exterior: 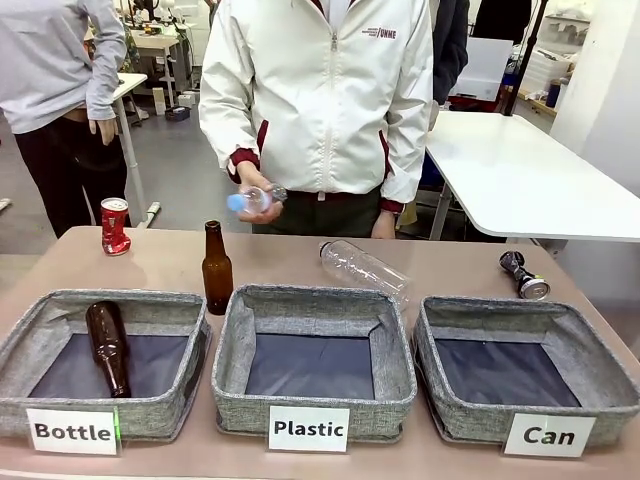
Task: Sort the can waste into the basket.
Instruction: Pick up the can waste from the table and place it in the right Fabric basket.
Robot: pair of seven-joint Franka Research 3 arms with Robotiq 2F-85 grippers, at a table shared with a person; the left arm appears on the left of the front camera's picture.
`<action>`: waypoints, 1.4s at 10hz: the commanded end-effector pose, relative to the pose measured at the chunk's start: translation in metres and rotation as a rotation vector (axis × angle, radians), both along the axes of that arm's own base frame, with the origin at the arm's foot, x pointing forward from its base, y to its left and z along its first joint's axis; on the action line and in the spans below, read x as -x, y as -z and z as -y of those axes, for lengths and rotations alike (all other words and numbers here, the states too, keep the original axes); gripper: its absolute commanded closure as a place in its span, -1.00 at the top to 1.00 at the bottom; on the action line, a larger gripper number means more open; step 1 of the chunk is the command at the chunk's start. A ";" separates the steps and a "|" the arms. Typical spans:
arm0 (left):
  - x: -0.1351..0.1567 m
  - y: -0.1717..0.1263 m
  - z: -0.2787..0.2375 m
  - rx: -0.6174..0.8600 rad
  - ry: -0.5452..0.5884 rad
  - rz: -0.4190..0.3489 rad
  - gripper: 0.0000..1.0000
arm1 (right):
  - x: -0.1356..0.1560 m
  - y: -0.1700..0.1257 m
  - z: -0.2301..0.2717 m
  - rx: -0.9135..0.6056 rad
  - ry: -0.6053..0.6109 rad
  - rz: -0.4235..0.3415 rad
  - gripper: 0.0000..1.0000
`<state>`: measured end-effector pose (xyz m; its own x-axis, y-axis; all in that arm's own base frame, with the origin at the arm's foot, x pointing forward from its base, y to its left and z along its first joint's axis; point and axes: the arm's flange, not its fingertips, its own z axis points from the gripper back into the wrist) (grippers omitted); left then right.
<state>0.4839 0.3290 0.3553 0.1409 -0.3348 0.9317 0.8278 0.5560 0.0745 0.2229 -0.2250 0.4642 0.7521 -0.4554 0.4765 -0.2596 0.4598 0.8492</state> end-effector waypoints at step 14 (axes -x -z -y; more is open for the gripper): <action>-0.156 0.063 0.144 -0.106 0.121 -0.133 1.00 | -0.001 -0.001 0.001 -0.003 0.001 0.036 1.00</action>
<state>0.6281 0.1838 0.2895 0.1804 -0.4509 0.8741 0.9097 0.4144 0.0260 0.2228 -0.2251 0.4644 0.7518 -0.4554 0.4770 -0.2601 0.4599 0.8490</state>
